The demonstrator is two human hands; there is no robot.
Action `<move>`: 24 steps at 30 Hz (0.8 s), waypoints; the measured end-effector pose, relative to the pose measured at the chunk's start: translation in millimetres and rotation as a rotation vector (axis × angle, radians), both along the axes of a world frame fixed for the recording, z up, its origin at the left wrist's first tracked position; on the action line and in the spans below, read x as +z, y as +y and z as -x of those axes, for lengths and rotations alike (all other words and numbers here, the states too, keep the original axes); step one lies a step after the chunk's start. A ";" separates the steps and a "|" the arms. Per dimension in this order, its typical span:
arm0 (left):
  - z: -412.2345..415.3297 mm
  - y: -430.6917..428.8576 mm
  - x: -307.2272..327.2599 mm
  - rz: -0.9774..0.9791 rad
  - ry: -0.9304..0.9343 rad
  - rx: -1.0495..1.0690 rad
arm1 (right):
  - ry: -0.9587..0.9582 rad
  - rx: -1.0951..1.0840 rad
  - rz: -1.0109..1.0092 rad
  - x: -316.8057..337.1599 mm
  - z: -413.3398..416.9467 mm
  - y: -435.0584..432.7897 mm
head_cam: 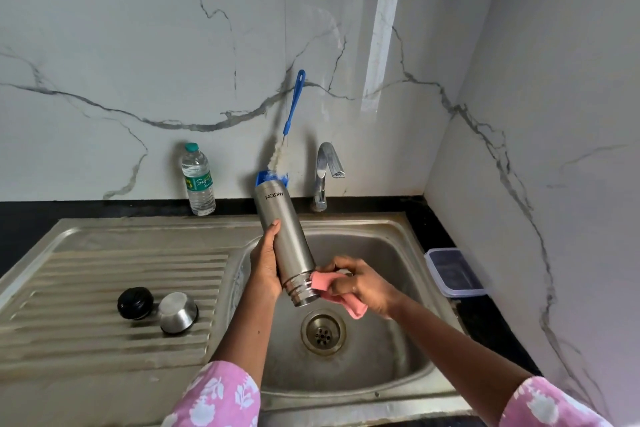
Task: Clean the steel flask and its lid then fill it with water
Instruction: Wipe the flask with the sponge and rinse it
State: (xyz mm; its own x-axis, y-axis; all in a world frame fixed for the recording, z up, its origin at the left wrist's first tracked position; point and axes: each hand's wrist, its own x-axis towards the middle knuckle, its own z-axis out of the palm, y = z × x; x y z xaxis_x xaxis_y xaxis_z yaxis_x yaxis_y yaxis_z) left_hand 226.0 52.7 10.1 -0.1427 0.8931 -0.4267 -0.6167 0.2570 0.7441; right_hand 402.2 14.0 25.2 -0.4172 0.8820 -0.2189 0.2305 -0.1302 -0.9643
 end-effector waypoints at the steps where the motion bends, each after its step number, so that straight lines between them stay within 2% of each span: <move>1: 0.4 -2.8 -1.0 -0.007 0.011 -0.025 | -0.013 0.028 0.030 -1.3 -4.6 -1.9; 4: 2.7 -10.4 -2.1 -0.023 0.003 -0.107 | -0.028 0.059 0.066 4.7 -17.4 -8.6; 6: 3.8 -13.7 0.6 -0.034 -0.029 -0.161 | 0.065 -0.037 0.048 15.0 -23.4 -4.9; 12: -1.6 -27.4 6.2 -0.147 -0.169 -0.334 | 0.186 -0.290 -0.187 63.7 0.9 38.2; 15: -13.8 -34.9 10.0 -0.117 -0.117 -0.394 | 0.222 -0.338 -0.225 80.7 19.0 56.9; 18: -22.7 -40.3 10.7 -0.078 -0.067 -0.384 | 0.165 -0.307 -0.232 77.9 30.8 63.5; 24: -21.1 -43.3 8.9 -0.131 -0.063 -0.372 | 0.167 -0.319 -0.197 62.1 39.2 51.0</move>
State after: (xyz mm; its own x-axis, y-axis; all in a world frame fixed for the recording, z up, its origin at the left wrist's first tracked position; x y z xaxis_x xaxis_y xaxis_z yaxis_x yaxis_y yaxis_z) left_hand 247.1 9.4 19.0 0.2239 0.9264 -0.3029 -0.5450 0.3767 0.7491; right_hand 363.0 65.0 87.3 -0.1314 0.9912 0.0151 0.0470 0.0214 -0.9987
